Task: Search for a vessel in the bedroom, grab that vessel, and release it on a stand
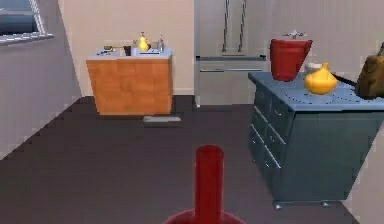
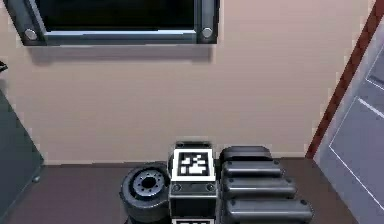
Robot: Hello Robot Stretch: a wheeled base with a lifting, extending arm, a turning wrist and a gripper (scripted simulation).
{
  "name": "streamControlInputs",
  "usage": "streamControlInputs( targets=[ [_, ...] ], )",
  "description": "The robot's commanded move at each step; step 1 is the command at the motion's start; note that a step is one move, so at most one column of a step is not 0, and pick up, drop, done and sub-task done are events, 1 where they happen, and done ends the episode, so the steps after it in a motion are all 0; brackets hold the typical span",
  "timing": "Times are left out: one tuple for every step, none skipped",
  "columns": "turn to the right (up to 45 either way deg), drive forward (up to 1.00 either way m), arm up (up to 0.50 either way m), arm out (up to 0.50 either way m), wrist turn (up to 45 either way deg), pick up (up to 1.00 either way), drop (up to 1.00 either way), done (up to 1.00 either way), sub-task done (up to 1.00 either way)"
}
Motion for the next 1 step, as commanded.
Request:
streamControlInputs(
  targets=[
    [0.0,1.0,0.0,0.0,0.0,0.0,0.0,0.0,0.0]
  ],
)
